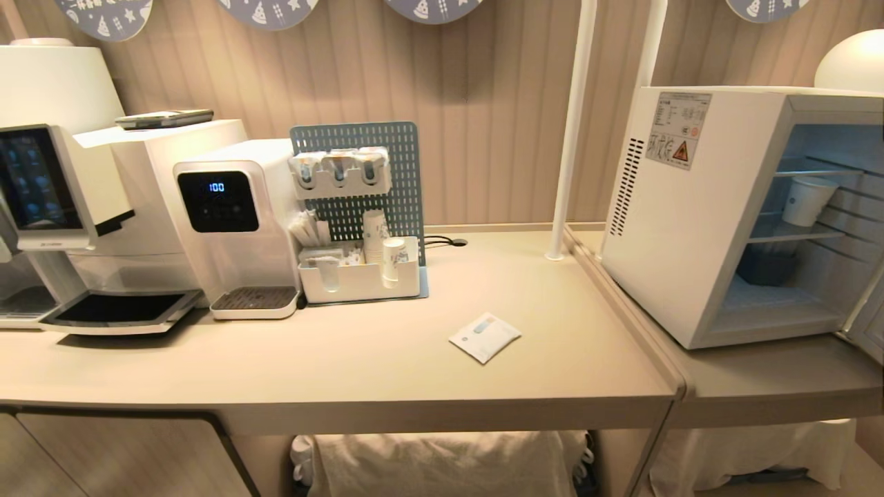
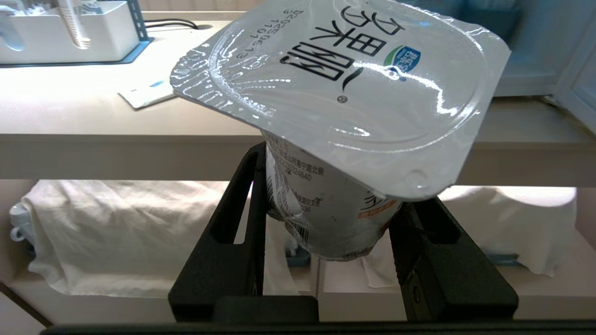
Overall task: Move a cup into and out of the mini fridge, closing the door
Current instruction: Place the yoghurt on the table
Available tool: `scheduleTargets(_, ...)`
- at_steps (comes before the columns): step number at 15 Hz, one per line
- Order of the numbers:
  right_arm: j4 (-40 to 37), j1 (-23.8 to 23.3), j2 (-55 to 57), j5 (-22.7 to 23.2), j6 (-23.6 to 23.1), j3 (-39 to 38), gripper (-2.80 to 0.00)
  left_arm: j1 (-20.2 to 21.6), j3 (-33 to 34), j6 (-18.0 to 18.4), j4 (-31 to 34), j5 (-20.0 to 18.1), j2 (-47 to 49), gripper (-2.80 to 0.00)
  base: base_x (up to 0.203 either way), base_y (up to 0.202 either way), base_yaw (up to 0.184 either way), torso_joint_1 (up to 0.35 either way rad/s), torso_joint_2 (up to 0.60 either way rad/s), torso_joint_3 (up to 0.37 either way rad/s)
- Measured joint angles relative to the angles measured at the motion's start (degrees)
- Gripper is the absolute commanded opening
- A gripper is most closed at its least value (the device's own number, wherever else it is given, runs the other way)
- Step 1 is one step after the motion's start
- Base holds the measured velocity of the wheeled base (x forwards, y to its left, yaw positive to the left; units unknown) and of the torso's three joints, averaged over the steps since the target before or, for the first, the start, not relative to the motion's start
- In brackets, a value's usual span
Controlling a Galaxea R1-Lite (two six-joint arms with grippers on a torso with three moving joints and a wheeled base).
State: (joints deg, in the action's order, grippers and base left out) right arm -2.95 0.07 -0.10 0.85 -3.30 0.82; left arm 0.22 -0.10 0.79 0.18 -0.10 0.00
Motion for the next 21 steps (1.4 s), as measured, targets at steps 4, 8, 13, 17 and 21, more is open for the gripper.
scheduleTargets(4,-0.1,0.0,0.0,-0.1,0.1,0.0,-2.8,0.0,0.0,0.0,0.0,0.0,0.0,-2.8,0.0,0.185,0.002,0.002,0.0,0.002)
scheduleTargets(8,-0.7,0.0,0.0,-0.1,0.1,0.1,-2.8,0.0,0.0,0.0,0.0,0.0,0.0,-2.8,0.0,0.057,0.002,0.003,0.0,0.002)
scheduleTargets(13,-1.6,0.0,0.2,0.1,2.4,3.2,-2.8,0.0,0.0,0.0,-0.1,0.0,0.0,-2.8,0.0,0.0,0.0,0.0,0.0,0.0)
scheduleTargets(17,-6.1,0.1,8.9,3.2,3.0,15.6,-2.8,0.1,0.0,-0.1,-0.1,0.0,0.0,-2.8,0.0,0.0,0.0,0.0,0.0,0.0)
scheduleTargets(21,-1.4,0.1,27.9,6.8,3.1,19.9,-2.8,0.0,0.0,0.0,-0.1,0.0,0.0,-2.8,0.0,0.0,0.0,0.0,0.0,0.0)
